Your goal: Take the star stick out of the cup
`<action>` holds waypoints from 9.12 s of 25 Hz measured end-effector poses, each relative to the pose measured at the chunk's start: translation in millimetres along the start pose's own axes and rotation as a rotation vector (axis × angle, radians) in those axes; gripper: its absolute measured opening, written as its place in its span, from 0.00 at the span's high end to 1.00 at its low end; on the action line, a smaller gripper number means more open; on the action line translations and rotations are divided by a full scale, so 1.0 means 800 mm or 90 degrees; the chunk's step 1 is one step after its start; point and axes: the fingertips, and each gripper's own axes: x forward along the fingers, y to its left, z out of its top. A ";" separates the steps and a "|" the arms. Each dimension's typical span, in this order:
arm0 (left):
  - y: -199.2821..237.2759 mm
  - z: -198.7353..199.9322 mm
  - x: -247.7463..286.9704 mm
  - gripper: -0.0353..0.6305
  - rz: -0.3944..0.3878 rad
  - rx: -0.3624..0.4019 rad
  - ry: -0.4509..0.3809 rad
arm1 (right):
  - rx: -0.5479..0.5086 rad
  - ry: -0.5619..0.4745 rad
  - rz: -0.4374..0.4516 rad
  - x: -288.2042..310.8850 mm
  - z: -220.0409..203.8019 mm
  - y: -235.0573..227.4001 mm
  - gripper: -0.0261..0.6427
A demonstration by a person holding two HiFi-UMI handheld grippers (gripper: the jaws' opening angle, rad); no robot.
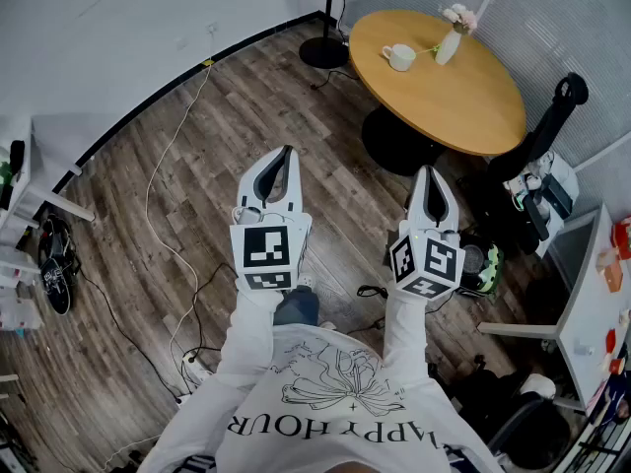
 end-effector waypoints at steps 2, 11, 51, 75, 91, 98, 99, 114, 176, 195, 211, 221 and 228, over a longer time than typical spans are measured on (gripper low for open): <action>0.000 -0.004 0.002 0.94 -0.001 -0.002 0.004 | 0.001 0.000 -0.003 0.001 -0.002 -0.002 0.94; 0.009 -0.011 0.035 0.94 0.001 0.001 0.009 | 0.011 0.003 -0.005 0.032 -0.011 -0.012 0.94; 0.095 -0.036 0.324 0.94 -0.022 -0.006 0.030 | 0.064 0.024 -0.040 0.321 -0.065 -0.049 0.94; 0.046 -0.003 0.632 0.94 0.018 0.001 0.016 | 0.070 0.027 -0.020 0.599 -0.062 -0.239 0.94; 0.013 -0.017 0.762 0.94 0.009 0.004 0.037 | 0.064 0.061 -0.009 0.715 -0.093 -0.309 0.89; 0.013 -0.031 0.797 0.94 0.010 0.005 0.059 | 0.073 0.076 -0.008 0.748 -0.110 -0.320 0.88; 0.014 -0.033 0.802 0.94 0.010 0.005 0.063 | 0.076 0.080 -0.010 0.752 -0.113 -0.321 0.88; 0.018 -0.054 0.948 0.94 -0.069 0.001 0.068 | 0.074 0.099 -0.075 0.847 -0.148 -0.357 0.87; -0.040 -0.260 1.193 0.94 -0.246 -0.009 0.262 | 0.139 0.320 -0.218 0.969 -0.392 -0.441 0.81; -0.048 -0.292 1.200 0.94 -0.255 -0.006 0.289 | 0.181 0.318 -0.249 0.978 -0.419 -0.464 0.78; -0.045 -0.302 1.194 0.94 -0.251 -0.005 0.299 | 0.272 0.265 -0.242 0.988 -0.423 -0.464 0.87; -0.043 -0.286 1.193 0.94 -0.243 -0.009 0.286 | 0.270 0.215 -0.202 0.998 -0.386 -0.448 0.94; -0.048 -0.260 1.191 0.94 -0.240 -0.015 0.259 | 0.240 0.195 -0.170 1.004 -0.355 -0.438 0.94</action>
